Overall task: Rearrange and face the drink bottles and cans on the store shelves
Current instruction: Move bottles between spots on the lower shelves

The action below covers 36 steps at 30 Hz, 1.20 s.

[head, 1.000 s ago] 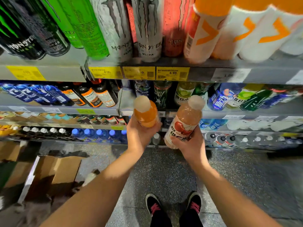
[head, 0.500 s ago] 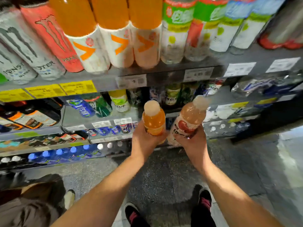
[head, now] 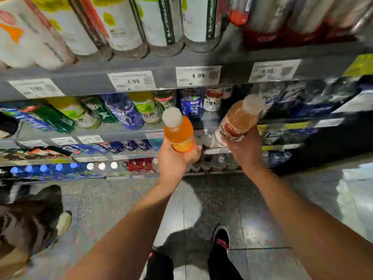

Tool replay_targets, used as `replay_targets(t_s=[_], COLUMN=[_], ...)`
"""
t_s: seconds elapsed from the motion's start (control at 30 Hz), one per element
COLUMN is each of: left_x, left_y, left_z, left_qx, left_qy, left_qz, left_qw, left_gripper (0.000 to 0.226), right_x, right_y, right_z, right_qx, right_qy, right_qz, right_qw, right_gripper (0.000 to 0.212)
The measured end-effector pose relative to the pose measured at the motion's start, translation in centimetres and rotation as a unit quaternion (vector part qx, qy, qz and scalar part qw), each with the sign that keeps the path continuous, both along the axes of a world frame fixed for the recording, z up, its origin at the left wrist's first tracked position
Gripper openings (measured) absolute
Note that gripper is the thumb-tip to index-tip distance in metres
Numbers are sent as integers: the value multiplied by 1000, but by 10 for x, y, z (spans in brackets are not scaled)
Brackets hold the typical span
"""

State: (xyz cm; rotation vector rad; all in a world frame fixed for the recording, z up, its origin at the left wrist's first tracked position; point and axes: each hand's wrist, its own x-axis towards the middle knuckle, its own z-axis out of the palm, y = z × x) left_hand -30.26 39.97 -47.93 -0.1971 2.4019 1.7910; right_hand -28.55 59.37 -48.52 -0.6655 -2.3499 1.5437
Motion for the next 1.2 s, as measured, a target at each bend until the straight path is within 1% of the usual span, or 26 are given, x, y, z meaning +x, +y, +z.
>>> replay_targets(t_s=[0.07, 0.13, 0.23, 0.27, 0.37, 0.4, 0.5, 0.57, 0.67, 0.73, 0.83, 0.9, 0.97, 1.07, 1.13, 1.2], left_x=[2, 4, 4, 3, 2, 1, 0, 0, -2, -2, -2, -2, -2, -2, 0, 1], left_y=[15, 23, 28, 30, 34, 35, 38, 39, 41, 42, 45, 45, 44, 39, 33, 23], left_z=[-1, -3, -6, -7, -12, -15, -20, -24, -25, -25, -23, -20, -16, -11, -7, -5], left_qx=[-1, -15, -29, -29, -30, -29, -30, -30, -29, -27, -25, -19, -19, -7, 2, 8], left_qy=[-5, 4, 17, 18, 16, 14, 15, 15, 18, 15, 12, 13, 16, 12, 7, 6], left_qz=[23, 29, 43, 45, 57, 63, 71, 68, 67, 74, 85, 92, 93, 97, 100, 106], left_qw=[1000, 999, 999, 998, 998, 997, 997, 997, 997, 997, 996, 996, 995, 995, 995, 994], left_gripper=[38, 41, 45, 47, 50, 52, 53, 53, 52, 52, 56, 58, 58, 57, 55, 48], right_x=[-13, -26, -44, -50, -68, -73, -82, -85, -88, -89, -88, -81, -65, -36, -27, -24], right_y=[15, 23, 30, 32, 35, 35, 42, 49, 56, 56, 54, 51, 43, 17, -6, -28], right_z=[-6, -11, -22, -24, -20, -19, -24, -27, -26, -22, -22, -21, -21, -21, -18, -11], right_qx=[24, 29, 4, -2, 7, 6, 23, 28, 38, 44, 24, -23, -65, -88, -72, -36], right_qy=[7, 15, 26, 33, 29, 24, 19, 11, -19, -39, -55, -63, -52, 16, 41, 35], right_qz=[-3, 0, 13, 19, 29, 35, 56, 60, 73, 87, 79, 88, 74, 5, -18, -18], right_qw=[1000, 999, 1000, 999, 999, 999, 998, 998, 996, 994, 995, 994, 994, 996, 996, 999], right_gripper=[56, 61, 65, 70, 99, 105, 109, 105, 86, 79, 82, 87, 86, 73, 65, 55])
